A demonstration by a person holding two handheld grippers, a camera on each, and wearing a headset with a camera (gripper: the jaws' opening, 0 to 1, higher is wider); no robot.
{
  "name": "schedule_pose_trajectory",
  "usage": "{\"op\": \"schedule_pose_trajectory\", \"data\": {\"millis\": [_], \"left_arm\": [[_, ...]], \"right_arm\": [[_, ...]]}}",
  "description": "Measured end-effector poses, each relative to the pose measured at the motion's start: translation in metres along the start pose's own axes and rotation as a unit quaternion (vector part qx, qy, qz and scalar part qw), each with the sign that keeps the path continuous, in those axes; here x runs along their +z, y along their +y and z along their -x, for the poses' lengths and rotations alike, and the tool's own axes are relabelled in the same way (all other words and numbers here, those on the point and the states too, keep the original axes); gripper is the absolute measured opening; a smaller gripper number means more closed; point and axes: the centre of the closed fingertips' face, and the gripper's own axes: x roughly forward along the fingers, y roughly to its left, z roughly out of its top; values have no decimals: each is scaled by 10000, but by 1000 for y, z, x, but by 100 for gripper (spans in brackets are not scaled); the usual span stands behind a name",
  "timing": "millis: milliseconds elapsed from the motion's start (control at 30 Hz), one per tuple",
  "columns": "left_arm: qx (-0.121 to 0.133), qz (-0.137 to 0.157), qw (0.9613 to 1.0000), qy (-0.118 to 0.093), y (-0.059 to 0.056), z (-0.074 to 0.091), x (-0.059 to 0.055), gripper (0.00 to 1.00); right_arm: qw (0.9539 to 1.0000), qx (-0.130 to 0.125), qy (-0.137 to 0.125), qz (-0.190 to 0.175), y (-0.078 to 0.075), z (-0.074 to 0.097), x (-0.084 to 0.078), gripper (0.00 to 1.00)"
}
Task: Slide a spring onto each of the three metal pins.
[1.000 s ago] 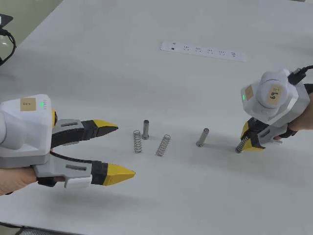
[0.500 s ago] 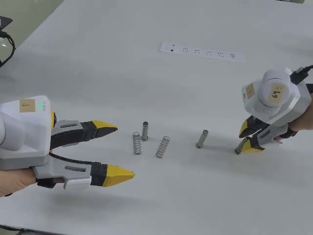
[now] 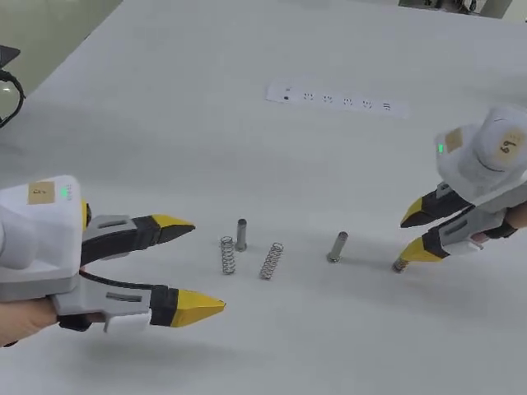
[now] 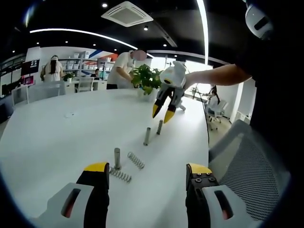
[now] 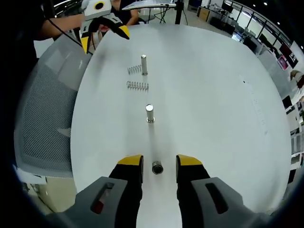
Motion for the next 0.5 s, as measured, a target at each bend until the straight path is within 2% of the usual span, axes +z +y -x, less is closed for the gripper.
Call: {"op": "schedule_pose_trajectory", "data": {"millis": [167, 333, 433, 500], "left_arm": [[18, 4, 10000, 1, 1, 0, 1, 61], [33, -3, 10000, -18, 1, -1, 4, 60], [58, 3, 10000, -64, 2, 0, 7, 61], [70, 15, 9999, -92, 3, 0, 9, 61]], "right_arm": [[9997, -50, -190, -136, 3, 9, 3, 27], [9981, -111, -515, -308, 7, 13, 8, 33], [9960, -187, -764, -421, 8, 15, 13, 37], [9923, -251, -1083, -540, 8, 18, 20, 38]]}}
